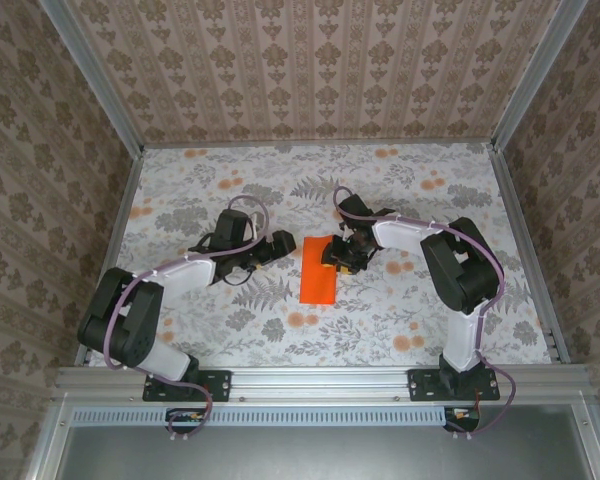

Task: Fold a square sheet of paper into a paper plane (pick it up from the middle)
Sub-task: Hold the square sheet of paper at the center of the table.

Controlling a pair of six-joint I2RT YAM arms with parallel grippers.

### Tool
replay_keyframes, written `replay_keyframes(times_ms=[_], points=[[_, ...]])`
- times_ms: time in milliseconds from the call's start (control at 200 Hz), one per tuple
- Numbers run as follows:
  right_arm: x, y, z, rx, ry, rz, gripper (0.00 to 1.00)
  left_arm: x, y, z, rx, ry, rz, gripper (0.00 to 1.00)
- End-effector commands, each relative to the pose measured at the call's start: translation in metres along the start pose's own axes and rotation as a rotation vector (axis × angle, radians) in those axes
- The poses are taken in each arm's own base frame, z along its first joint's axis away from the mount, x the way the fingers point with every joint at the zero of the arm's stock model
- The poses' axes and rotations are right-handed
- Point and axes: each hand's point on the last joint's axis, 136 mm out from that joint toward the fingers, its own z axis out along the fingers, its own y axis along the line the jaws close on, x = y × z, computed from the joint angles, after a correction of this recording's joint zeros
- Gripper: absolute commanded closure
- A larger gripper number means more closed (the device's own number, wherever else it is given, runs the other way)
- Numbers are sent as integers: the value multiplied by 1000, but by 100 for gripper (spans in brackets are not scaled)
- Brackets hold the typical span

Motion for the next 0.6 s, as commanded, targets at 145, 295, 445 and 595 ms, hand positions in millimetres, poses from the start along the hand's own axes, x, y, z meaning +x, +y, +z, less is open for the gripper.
replay_keyframes(times_ms=[145, 295, 445, 595], points=[[33, -117, 57, 417, 81, 63, 54, 8, -13, 13, 33, 14, 59, 0], [34, -122, 59, 437, 89, 61, 53, 14, -20, 21, 55, 40, 63, 3], [34, -124, 61, 446, 96, 58, 53, 19, -25, 30, 80, 72, 57, 10], [35, -126, 62, 458, 99, 54, 52, 24, -31, 37, 101, 107, 56, 20]])
